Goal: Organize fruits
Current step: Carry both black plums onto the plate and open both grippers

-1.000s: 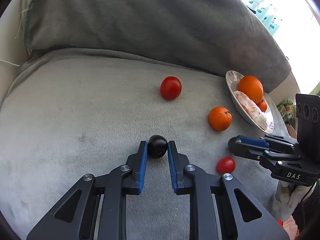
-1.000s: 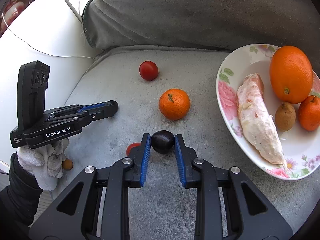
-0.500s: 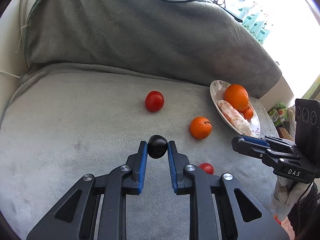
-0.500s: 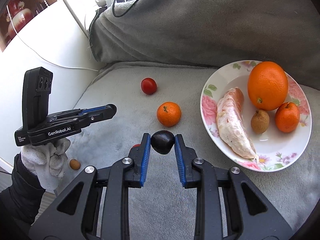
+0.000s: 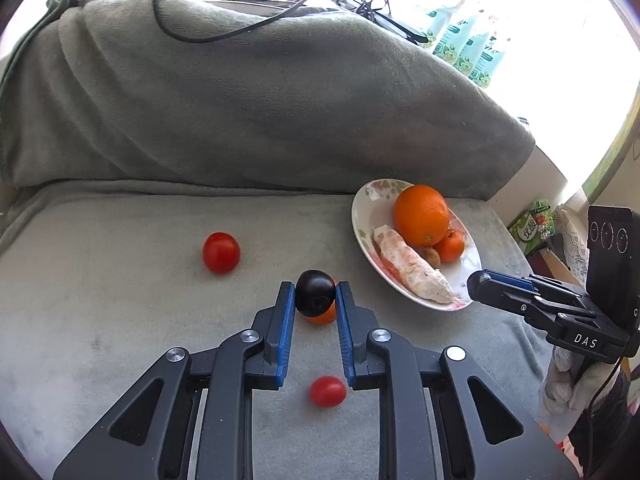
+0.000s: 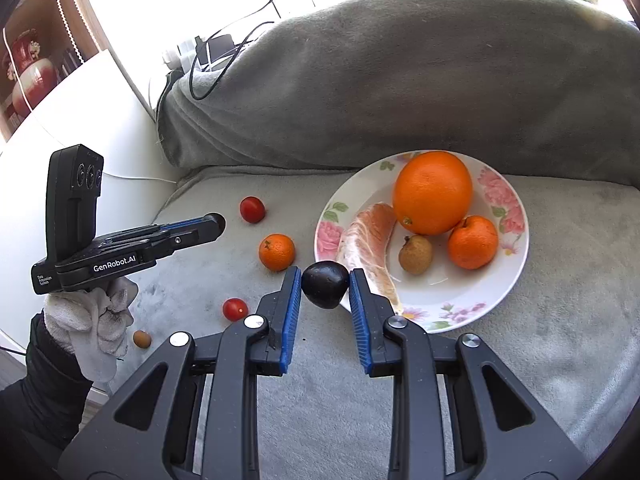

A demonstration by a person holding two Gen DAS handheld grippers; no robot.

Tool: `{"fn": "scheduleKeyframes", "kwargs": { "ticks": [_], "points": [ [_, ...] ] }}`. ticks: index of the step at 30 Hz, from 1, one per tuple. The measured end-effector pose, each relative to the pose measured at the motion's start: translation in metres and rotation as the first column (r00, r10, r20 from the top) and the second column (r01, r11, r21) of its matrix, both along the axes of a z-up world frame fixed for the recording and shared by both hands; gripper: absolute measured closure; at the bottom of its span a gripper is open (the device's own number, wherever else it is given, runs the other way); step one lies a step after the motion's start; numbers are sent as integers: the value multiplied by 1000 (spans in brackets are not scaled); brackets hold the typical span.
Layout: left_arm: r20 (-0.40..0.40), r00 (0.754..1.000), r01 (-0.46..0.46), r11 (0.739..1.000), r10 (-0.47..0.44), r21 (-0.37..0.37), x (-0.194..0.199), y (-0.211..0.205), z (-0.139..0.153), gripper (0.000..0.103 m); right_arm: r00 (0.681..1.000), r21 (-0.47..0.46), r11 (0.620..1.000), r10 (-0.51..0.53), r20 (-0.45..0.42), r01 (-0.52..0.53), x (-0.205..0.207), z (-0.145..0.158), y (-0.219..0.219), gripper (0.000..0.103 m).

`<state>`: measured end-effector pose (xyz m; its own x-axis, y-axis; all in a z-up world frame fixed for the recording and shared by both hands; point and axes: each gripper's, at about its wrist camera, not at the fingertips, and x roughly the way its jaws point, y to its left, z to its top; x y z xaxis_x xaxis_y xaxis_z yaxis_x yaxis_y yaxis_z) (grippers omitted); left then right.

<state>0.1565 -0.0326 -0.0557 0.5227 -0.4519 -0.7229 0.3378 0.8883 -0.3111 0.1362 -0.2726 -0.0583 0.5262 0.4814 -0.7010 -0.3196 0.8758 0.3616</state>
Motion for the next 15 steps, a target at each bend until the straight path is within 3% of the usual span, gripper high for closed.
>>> {"fn": "scheduleKeyframes", "kwargs": {
  "ticks": [15],
  "points": [
    [34,997,65,997,-66,38,24,-62,6,84,996,-33,996,-83,20,84,-5,-2,-44,77]
  ]
}}
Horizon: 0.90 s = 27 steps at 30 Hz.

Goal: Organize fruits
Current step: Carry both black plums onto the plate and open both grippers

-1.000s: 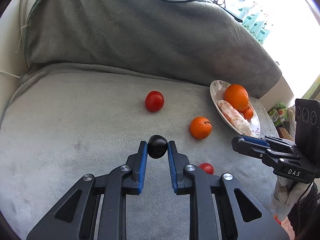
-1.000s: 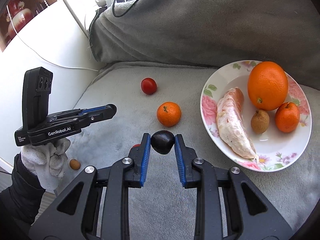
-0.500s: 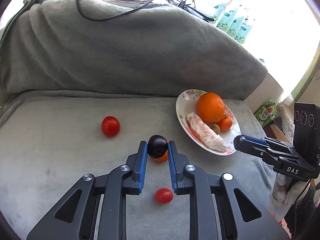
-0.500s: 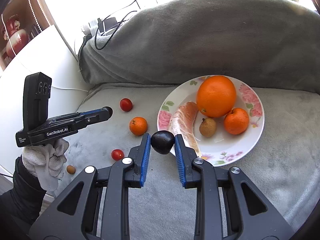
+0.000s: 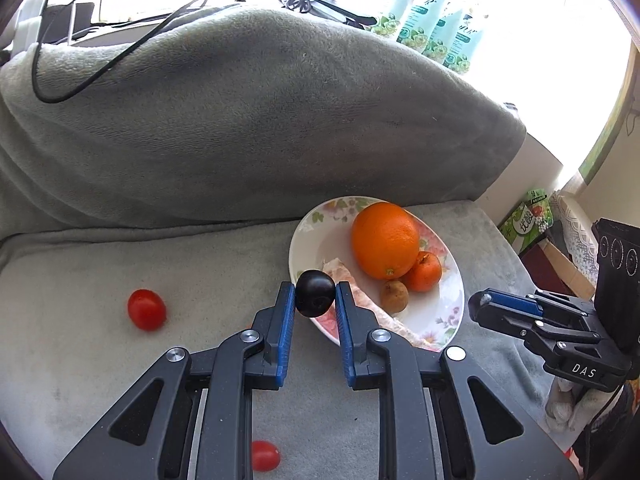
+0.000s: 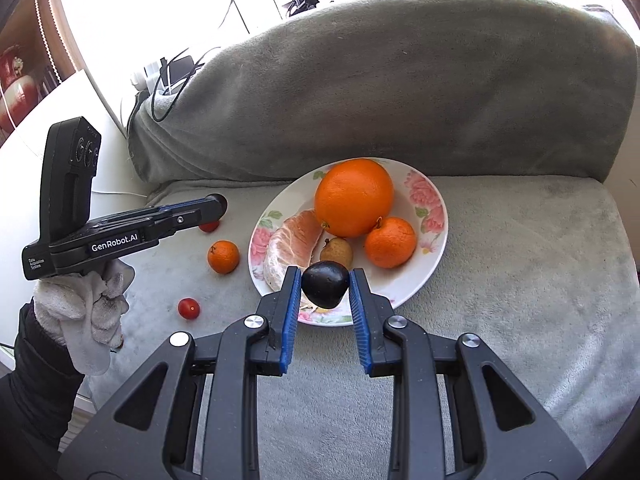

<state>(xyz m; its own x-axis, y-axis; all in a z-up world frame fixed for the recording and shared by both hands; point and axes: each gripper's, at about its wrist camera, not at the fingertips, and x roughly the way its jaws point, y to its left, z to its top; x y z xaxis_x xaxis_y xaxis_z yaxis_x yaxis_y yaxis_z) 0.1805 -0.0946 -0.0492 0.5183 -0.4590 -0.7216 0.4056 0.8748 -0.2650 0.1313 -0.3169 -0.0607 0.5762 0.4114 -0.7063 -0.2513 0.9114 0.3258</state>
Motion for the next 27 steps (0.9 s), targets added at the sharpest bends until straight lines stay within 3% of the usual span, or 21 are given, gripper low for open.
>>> {"fn": "scheduleKeyframes", "kwargs": {
  "ticks": [27],
  "points": [
    [-30,999,32,999,-32,22,31,-41,-9,84,1000,-8,1000,10,-25,-10,14,-16,2,77]
  ]
}}
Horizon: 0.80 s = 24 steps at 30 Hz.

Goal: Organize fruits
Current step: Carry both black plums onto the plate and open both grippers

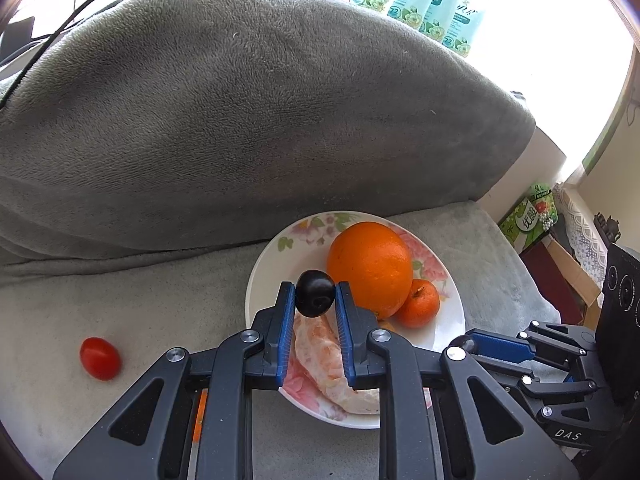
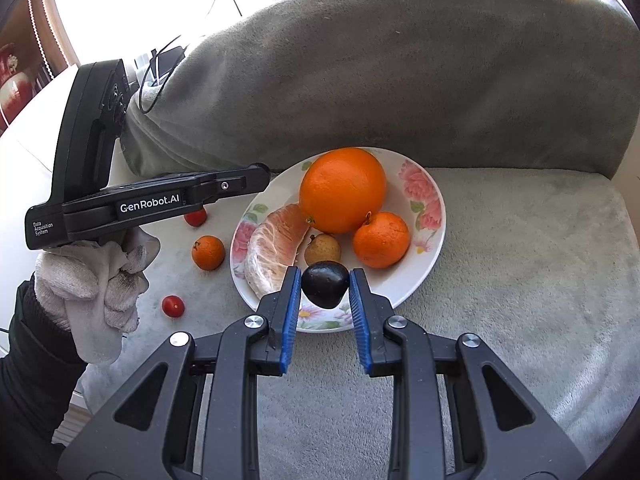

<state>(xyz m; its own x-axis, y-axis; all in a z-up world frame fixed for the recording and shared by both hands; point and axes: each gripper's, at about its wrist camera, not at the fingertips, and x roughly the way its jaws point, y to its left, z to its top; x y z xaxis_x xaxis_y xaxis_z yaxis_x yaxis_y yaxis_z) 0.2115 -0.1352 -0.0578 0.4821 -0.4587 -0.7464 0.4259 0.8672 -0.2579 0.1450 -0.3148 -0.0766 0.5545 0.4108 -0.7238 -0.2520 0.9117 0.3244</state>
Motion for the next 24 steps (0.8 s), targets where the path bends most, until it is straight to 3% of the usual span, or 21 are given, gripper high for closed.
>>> {"fn": "scheduleKeyframes", "kwargs": {
  "ticks": [12,15,18,24],
  "points": [
    [-3,1000,0,1000,0,-7,1,0,-1,83,1000,-14,1000,10,3,-10,2,-2,6,77],
    [1,1000,3,1000,-3,-10,0,0,1,73,1000,-24,1000,12,5,-12,2,-2,8,76],
    [7,1000,1,1000,-1,-9,0,-1,2,66,1000,-24,1000,10,15,-10,1,0,8,49],
    [15,1000,-7,1000,7,-17,-1,1,6,46,999,-35,999,13,48,-12,-4,6,10,31]
  ]
}}
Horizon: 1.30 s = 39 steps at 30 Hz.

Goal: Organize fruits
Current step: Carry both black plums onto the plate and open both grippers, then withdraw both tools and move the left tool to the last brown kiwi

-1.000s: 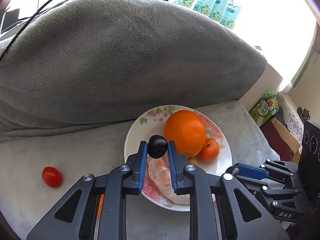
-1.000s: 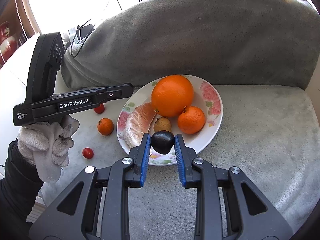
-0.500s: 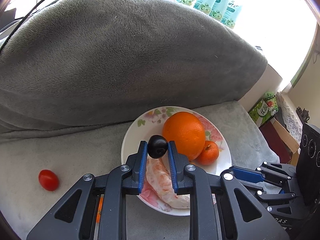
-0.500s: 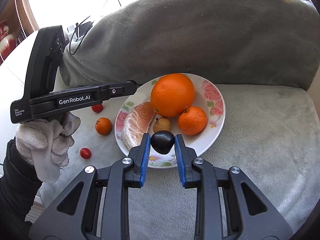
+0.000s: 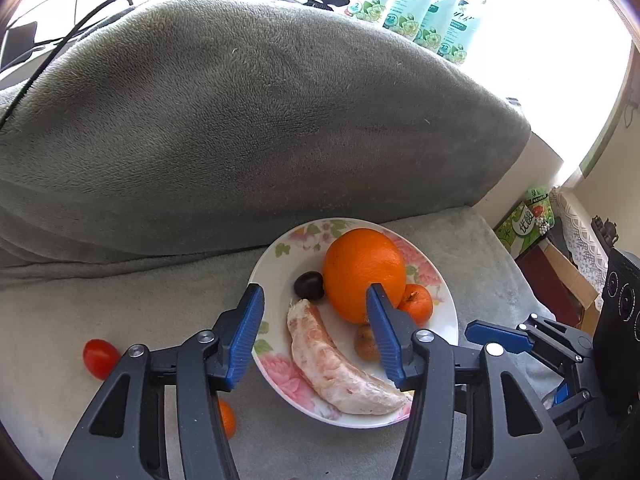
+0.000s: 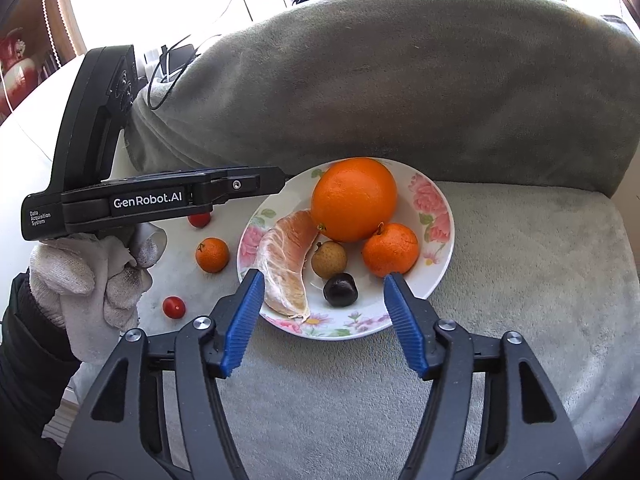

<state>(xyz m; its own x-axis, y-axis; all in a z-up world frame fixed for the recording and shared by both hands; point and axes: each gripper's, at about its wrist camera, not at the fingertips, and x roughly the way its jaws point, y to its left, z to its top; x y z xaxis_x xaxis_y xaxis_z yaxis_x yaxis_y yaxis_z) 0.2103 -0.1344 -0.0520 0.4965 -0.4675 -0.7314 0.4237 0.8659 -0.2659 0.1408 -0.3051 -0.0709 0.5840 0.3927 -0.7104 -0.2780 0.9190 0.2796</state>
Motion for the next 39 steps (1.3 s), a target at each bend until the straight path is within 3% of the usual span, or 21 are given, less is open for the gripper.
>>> {"fn": "scheduleKeyframes", "kwargs": {
  "ticks": [2,4,11,21,27,39],
  "points": [
    [6,1000,-9,1000,9,-5,-1,1,1,35,1000,2,1000,1,8,-1,-1,2,0,27],
    [8,1000,-18,1000,18,-4,-2,2,3,32,1000,1,1000,2,10,-2,-2,3,0,22],
    [18,1000,-24,1000,24,7,-6,7,7,31,999,-54,998,20,33,-18,-8,8,9,15],
    [83,996,-47,999,45,16,-26,33,33,30,998,-61,998,11,57,-8,-14,19,15,14],
    [112,990,-86,996,85,10,-42,59,46,30,997,-69,997,23,76,-18,-20,27,26,6],
    [210,961,-190,982,181,22,-93,131,70,30,989,-61,994,101,109,-94,-34,39,61,5]
  ]
}}
